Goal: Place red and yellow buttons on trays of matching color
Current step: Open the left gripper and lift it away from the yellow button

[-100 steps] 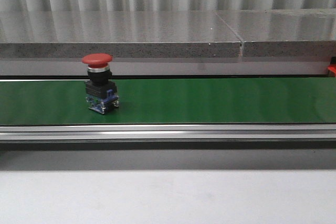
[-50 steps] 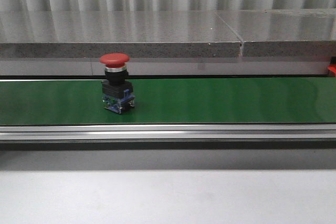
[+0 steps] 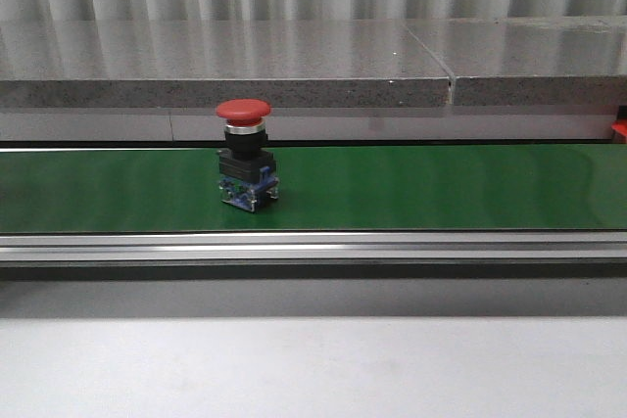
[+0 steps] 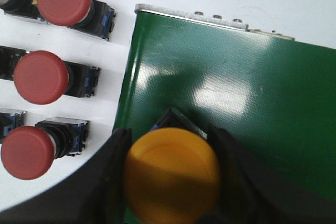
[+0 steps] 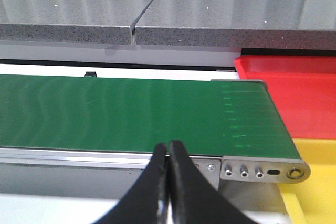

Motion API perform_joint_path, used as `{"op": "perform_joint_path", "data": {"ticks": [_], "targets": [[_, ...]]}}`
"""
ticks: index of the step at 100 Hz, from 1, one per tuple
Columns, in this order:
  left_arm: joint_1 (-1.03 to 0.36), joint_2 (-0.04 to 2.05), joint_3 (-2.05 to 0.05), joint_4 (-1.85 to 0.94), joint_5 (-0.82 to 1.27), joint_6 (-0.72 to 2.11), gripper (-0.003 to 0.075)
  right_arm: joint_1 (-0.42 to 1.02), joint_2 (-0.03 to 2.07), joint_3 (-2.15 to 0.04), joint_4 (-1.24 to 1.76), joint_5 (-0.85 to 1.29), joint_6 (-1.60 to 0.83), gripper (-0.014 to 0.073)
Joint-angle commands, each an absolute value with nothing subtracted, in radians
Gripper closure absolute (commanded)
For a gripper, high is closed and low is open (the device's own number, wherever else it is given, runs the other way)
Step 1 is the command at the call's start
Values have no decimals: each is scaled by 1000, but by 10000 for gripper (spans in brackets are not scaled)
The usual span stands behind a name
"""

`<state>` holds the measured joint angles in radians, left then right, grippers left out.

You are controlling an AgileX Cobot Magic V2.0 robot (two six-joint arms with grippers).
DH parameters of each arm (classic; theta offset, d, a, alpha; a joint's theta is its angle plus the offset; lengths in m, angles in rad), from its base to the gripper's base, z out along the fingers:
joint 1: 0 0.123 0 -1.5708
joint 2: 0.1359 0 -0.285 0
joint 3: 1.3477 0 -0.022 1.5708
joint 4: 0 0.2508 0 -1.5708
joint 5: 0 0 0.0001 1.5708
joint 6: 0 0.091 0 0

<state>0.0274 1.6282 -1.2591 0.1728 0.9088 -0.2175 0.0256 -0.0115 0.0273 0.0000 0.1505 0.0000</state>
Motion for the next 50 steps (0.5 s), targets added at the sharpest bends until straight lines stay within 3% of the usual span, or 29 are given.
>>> {"op": "perform_joint_path", "data": {"ticks": [1,10,17,36,43,50], "targets": [[20,1605,-1291,167,883,-218,723,26,-21,12,-6,67,0,685],[20,1618,-1291,164,895,-218,654,26,-21,12,-6,67,0,685],[20,1625,-1291,162,899,-218,559,26,-21,12,-6,67,0,685],[20,1625,-1291,162,899,-199,195,26,-21,12,-6,67,0,685],[20,1625,-1291,162,899,-191,136,26,-21,12,-6,67,0,685],[20,1623,-1293,157,899,-180,133,26,-21,12,-6,67,0,685]]}}
